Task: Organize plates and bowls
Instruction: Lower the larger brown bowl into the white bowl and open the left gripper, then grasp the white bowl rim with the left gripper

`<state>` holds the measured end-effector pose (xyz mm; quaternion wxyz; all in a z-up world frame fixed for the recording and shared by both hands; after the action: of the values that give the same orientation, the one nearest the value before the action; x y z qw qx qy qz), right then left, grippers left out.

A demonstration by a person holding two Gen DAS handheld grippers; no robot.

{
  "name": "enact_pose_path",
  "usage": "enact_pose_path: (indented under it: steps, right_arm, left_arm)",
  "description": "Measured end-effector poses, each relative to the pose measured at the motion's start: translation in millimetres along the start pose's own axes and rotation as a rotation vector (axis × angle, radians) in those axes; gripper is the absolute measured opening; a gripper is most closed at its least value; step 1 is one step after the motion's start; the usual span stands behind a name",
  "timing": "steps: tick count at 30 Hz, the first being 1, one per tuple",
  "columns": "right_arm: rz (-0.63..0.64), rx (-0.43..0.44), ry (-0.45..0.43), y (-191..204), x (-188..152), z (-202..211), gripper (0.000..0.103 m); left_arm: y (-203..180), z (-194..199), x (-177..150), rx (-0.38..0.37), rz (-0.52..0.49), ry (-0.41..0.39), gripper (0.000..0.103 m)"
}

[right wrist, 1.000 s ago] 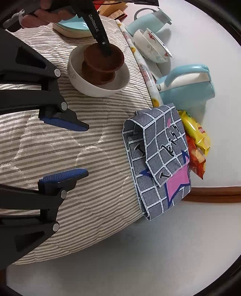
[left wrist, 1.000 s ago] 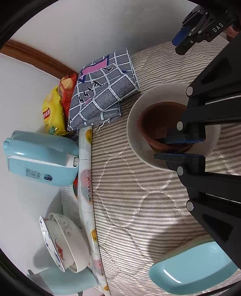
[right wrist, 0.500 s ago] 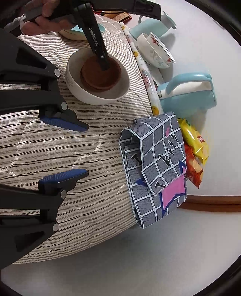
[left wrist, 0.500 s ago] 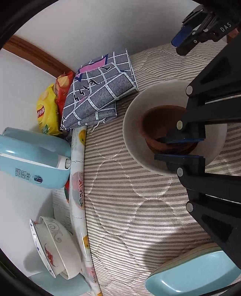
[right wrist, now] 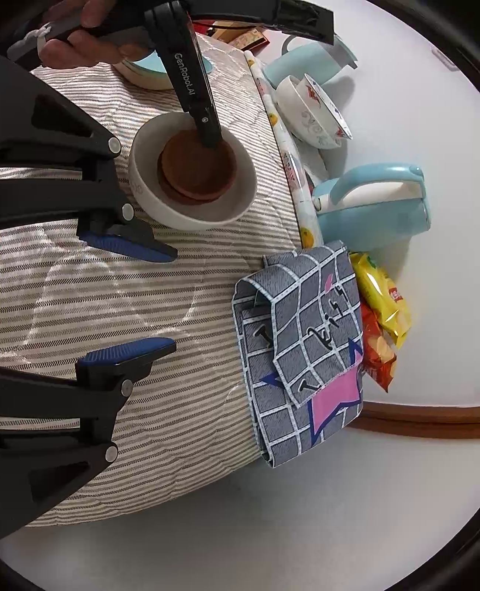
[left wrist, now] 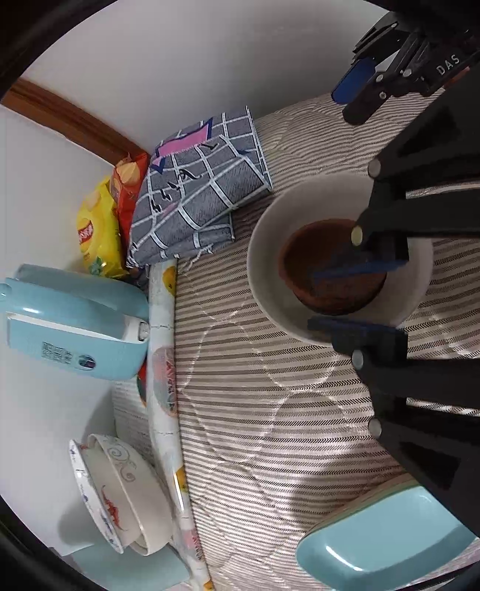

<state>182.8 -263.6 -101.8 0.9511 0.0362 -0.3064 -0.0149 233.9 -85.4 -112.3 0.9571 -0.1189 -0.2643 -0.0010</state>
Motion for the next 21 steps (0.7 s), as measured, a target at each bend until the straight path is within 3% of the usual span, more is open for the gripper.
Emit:
enact_pose_path:
  steps: [9,21]
  right_arm:
    - [0.018,0.022,-0.010,12.9,5.4,4.4,0.043]
    - [0.041,0.062,-0.014,39.5,13.2,2.0,0.044]
  left_arm:
    - [12.1,25.7,-0.7,0.081,0.002,-0.044,0.034]
    - [34.0,35.8,-8.6,0.123,0.025,-0.046,0.034]
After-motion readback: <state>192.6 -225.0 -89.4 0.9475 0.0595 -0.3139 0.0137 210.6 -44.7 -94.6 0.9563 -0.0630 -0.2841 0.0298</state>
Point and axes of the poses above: each gripper's, at about its wrist camera, not at the fingertips, and z roughly against the way its jaws point, y to its left, x to its top, the point moved 1 cm from there along -z, roughly the way its jaws point
